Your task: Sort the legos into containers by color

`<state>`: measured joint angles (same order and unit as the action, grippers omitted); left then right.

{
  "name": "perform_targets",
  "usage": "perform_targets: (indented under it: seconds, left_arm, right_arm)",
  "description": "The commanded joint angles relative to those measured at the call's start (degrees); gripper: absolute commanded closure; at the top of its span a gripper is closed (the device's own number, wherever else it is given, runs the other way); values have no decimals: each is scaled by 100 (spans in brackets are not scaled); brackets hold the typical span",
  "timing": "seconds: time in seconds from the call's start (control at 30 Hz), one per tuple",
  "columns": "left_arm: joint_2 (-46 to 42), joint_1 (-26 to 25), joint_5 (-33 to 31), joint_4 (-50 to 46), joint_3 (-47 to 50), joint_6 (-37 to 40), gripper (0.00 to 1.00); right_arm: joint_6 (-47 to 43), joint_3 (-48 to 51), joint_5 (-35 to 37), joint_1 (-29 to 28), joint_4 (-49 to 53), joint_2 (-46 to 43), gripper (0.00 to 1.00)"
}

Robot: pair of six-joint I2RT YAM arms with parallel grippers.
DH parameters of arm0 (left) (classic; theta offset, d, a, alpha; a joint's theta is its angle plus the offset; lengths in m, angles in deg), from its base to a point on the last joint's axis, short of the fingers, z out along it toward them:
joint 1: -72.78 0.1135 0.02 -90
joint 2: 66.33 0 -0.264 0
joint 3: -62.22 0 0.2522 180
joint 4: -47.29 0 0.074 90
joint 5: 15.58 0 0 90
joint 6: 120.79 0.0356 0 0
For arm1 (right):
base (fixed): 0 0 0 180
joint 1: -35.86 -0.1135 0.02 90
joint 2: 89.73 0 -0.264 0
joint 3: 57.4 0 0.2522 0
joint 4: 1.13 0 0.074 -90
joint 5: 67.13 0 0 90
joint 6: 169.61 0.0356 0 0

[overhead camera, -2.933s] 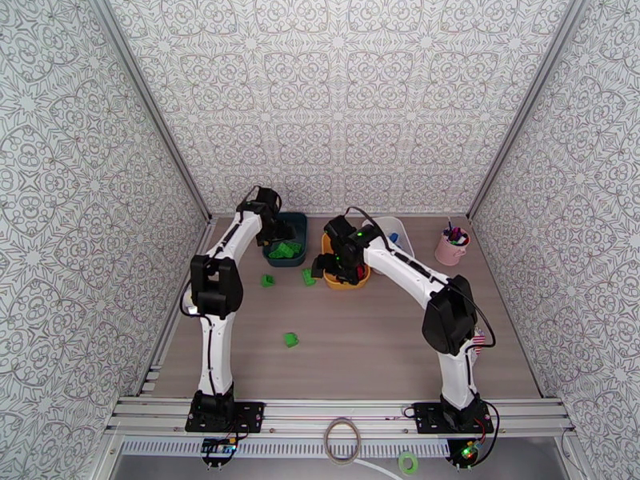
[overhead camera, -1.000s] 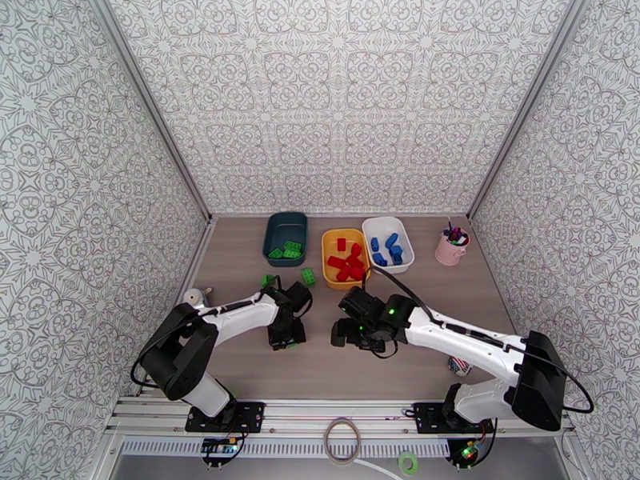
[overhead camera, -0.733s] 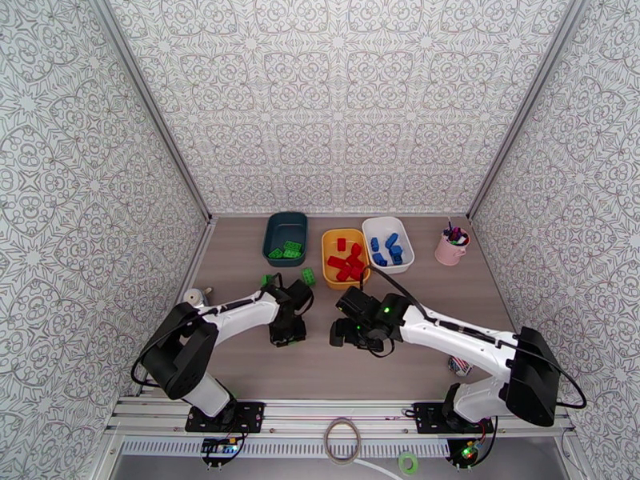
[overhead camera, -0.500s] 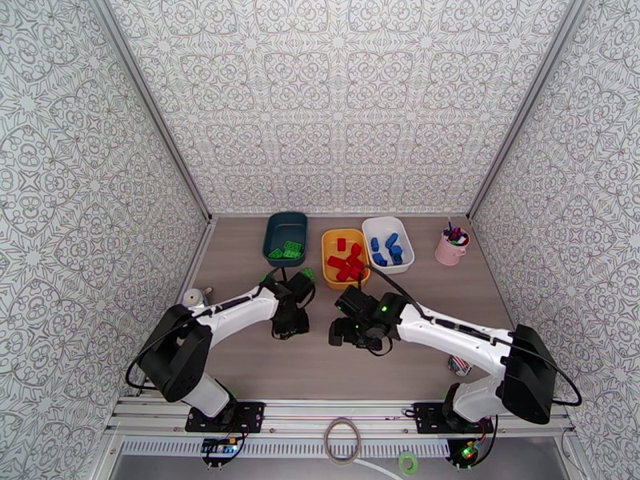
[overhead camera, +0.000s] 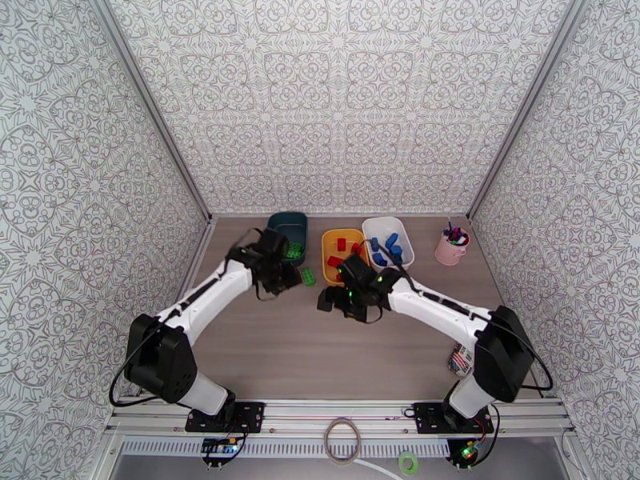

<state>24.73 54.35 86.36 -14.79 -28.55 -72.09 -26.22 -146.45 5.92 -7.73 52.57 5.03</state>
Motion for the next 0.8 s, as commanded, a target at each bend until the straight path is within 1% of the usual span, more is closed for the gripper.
perform_targets:
  seconds: [0.0, 0.17, 0.33, 0.47, 0.6, 0.63, 0.7, 0.77]
  left_arm:
    - [573, 385, 430, 78, -683, 316, 66]
    - [1526, 828, 467, -100, -1822, 529, 66]
    - [2418, 1089, 368, -287, -2859, 663, 66]
    - [3064, 1149, 265, -552, -3626, 870, 64]
    - [3483, 1149, 258, -713, -4089, 1013, 62]
    - [3558, 1147, 261, -722, -4143, 1035, 60]
    - [3619, 1136, 261, -698, -4189, 1087, 54]
    - [3619, 1101, 264, -671, -4190, 1162, 42]
  right_arm:
    - [-296, -477, -299, 228, 88, 187, 16]
    - [-377, -624, -386, 571, 162, 289, 15]
    - [-512, -717, -328, 792, 372, 350, 15]
    - [-582, -781, -301, 926, 501, 431, 15]
    - [-636, -877, -257, 1019, 602, 516, 16]
    - [-653, -919, -256, 1028, 624, 555, 16]
    - [-701, -1030, -231, 1048, 702, 622, 16]
    - [-763, -1167, -195, 1041, 793, 700, 16]
